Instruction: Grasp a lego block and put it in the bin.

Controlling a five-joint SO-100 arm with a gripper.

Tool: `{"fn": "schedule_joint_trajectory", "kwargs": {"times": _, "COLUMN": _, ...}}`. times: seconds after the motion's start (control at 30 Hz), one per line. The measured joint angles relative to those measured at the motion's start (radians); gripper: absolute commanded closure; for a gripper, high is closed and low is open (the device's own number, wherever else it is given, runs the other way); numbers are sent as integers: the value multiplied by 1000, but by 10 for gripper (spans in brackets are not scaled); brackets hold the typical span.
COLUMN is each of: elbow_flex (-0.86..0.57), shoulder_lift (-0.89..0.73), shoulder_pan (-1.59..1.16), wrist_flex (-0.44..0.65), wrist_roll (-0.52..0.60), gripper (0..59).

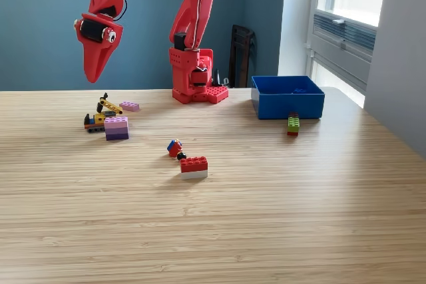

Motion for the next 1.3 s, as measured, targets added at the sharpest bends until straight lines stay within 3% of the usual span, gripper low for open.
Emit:
{"fn": "schedule_joint_trajectory", "kwargs": {"times": 0.3, "elbow_flex": -48, "shoulder_lift": -120, "shoulder_pan": -95, "wrist_flex": -11, "wrist_roll": 583, "gripper": 586}}
{"fn": "schedule_joint_trajectory", "kwargs": {"times": 0.47, "elbow_flex": -52, "shoulder_lift": -146, "shoulder_pan": -146, "wrist_flex": -11, "wrist_roll": 795, "gripper": 586}}
{"fn": "schedule_joint_trajectory", "kwargs": {"times": 0.73, "elbow_flex": -52, "shoulder_lift": -146, "shoulder_pan": -153, "wrist_flex": -11, "wrist_roll": 1003, "gripper": 586}}
{"fn": "schedule_joint_trajectory", "kwargs": {"times": 1.17, "elbow_flex": -49, "shoulder_lift": -146, "shoulder_pan": -153, "wrist_flex": -14, "wrist_roll": 1160, "gripper": 568}}
{"fn": "schedule_joint_trajectory", "kwargs": {"times": 1.23, "elbow_flex": -34, "shoulder_lift": -146, "shoulder_pan": -153, "wrist_flex": -35, "wrist_roll": 1206, "gripper": 472}}
{"fn": "schedule_joint_trajectory", "kwargs": {"times": 1.3, "elbow_flex": -14, "shoulder_lift": -146, "shoulder_pan": -153, "wrist_flex": -57, "wrist_roll": 1246, "gripper": 336}}
